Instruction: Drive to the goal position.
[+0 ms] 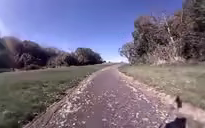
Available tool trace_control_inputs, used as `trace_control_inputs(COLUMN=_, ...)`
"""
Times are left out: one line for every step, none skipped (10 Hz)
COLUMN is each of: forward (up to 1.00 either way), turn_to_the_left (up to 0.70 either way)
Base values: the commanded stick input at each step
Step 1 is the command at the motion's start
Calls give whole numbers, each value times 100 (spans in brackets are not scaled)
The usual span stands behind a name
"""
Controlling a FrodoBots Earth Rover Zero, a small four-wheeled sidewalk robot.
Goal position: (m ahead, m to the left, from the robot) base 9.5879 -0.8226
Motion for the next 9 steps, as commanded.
trace_control_inputs(forward=100, turn_to_the_left=0)
trace_control_inputs(forward=100, turn_to_the_left=0)
trace_control_inputs(forward=100, turn_to_the_left=0)
trace_control_inputs(forward=100, turn_to_the_left=-22)
trace_control_inputs(forward=100, turn_to_the_left=-31)
trace_control_inputs(forward=100, turn_to_the_left=-39)
trace_control_inputs(forward=100, turn_to_the_left=-25)
trace_control_inputs(forward=100, turn_to_the_left=-8)
trace_control_inputs(forward=100, turn_to_the_left=0)
